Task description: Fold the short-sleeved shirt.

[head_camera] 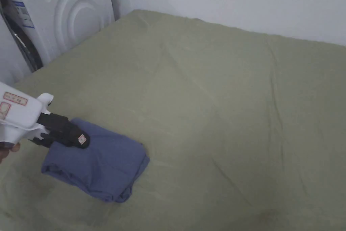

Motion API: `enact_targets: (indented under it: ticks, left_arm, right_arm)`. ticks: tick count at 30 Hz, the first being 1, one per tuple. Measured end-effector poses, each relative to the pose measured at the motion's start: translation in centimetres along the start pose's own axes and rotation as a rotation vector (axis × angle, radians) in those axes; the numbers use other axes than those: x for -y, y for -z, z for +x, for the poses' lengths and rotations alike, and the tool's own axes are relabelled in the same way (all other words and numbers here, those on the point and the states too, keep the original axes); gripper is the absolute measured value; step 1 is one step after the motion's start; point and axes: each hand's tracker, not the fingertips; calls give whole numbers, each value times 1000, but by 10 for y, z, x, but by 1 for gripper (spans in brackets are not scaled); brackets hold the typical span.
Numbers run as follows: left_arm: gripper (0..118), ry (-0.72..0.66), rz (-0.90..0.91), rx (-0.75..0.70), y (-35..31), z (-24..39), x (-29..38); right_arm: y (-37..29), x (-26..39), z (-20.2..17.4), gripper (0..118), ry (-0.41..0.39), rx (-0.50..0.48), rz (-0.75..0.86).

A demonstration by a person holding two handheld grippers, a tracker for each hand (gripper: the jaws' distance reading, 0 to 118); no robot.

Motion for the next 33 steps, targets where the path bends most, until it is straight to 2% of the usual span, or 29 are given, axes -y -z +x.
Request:
enact_targets:
  ticks: [1, 2, 3, 4, 6, 9, 11, 13, 14, 15, 16, 17, 18, 20, 21, 23, 26, 29, 33]
  left_arm:
    - [35, -4, -10, 1, 1, -2, -3]
    - [54, -3, -22, -1, 1, -5, -6]
    - [88, 4, -24, 0, 2, -3, -6]
    - [118, 9, -10, -53, 0, -2, -6]
    - [116, 10, 53, -115, -15, 1, -6]
    - [116, 97, 187, -146, -40, 18, 3]
    - [116, 155, 267, -246, -53, 60, 24]
    - [115, 185, 326, -266, -58, 89, 40]
    - [110, 171, 349, -232, -56, 105, 44]
    - [88, 214, 369, -174, -54, 124, 58]
    - [9, 267, 415, -188, -46, 142, 69]
    - [0, 298, 505, -312, -34, 167, 81]
    - [0, 295, 516, -289, -20, 192, 93]
    - [0, 259, 548, -145, 1, 235, 118]
    - [0, 306, 587, -137, 16, 261, 134]
    - [0, 403, 654, -238, 41, 312, 164]
    - [0, 486, 780, -289, 81, 376, 210]
    - [0, 507, 882, -202, 93, 417, 248]
    - [0, 581, 1010, -244, 105, 463, 295]
  right_arm:
    - [0, 0, 0, 1, 3, 0, 3]
    - [1, -1, 0, 1, 4, -3, 1]
    - [1, -2, -3, 1, 4, 0, -2]
    - [1, -3, -4, 1, -10, 4, -10]
    - [-1, -5, -9, 1, -54, 24, -19]
    - [-9, -10, -11, 1, -78, 0, -14]
    - [-18, -12, -15, 1, -104, -6, 8]
    - [-26, -14, -22, 1, -139, -5, 29]
    - [-31, -15, -27, 1, -164, 9, 48]
    - [-38, -15, -33, 1, -204, 13, 69]
    - [-42, -15, -38, 1, -229, 33, 83]
    - [-46, -14, -44, 1, -253, 54, 97]
    - [-52, -14, -50, 1, -286, 75, 117]
    - [-63, -13, -63, 1, -323, 124, 167]
    - [-70, -12, -71, 1, -346, 142, 204]
    - [-83, -10, -86, 1, -389, 223, 278]
    - [-104, 0, -109, 1, -499, 320, 405]
    - [-125, 12, -126, 1, -559, 391, 543]
    - [-153, 32, -137, 1, -601, 398, 672]
